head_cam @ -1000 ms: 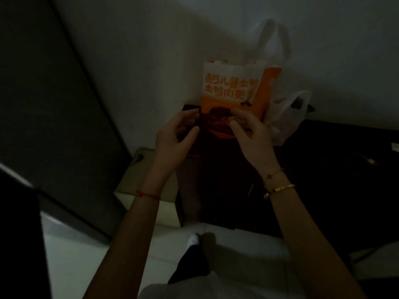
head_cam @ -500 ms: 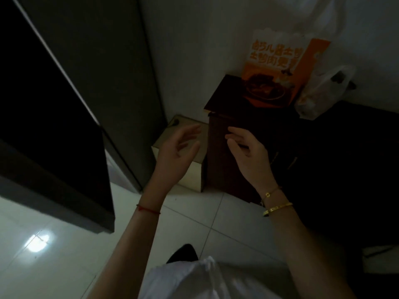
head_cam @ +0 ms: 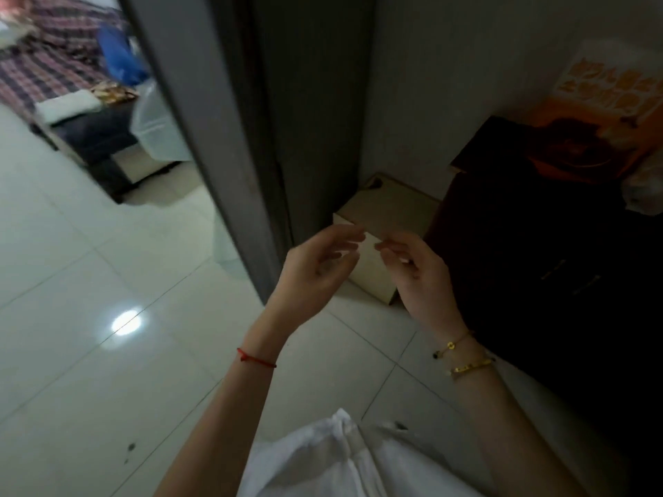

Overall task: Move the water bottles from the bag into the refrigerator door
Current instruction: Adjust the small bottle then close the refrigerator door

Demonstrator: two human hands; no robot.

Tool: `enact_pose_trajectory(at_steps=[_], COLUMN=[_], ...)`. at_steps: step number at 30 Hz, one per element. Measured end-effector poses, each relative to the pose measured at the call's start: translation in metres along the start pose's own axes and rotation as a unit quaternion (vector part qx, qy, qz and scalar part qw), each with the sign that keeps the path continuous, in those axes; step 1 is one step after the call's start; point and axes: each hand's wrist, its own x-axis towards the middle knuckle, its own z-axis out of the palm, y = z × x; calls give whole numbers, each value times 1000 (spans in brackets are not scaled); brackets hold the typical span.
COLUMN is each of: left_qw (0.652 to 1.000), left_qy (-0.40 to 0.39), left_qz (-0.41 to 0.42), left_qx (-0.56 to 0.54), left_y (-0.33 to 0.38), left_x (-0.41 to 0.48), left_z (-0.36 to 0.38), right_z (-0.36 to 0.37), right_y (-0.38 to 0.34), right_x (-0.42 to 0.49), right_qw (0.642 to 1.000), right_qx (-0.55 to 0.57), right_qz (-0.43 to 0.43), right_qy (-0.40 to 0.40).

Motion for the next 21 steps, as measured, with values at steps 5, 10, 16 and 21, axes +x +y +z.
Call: enact_pose_trajectory(at_steps=[5,10,16,21], left_qw=[999,994,985,980], left_qy=[36,91,152,172], left_qz=[-24,-44,-85,-100], left_qx=[-24,-36,4,16], left_y=[-20,-46,-79,-101], left_x=[-48,-89,-112,-106], left_z=[-79,-150,-208,-237], right_z=[77,144,207,248], right_y=[-16,-31,-50,-61], right_x=[-36,-57,-58,-44], right_qw=[999,997,993,990], right_qx=[31,34,29,20], right_qz=[22,22,11,10], right_qy=[-32,-65,-112,-141])
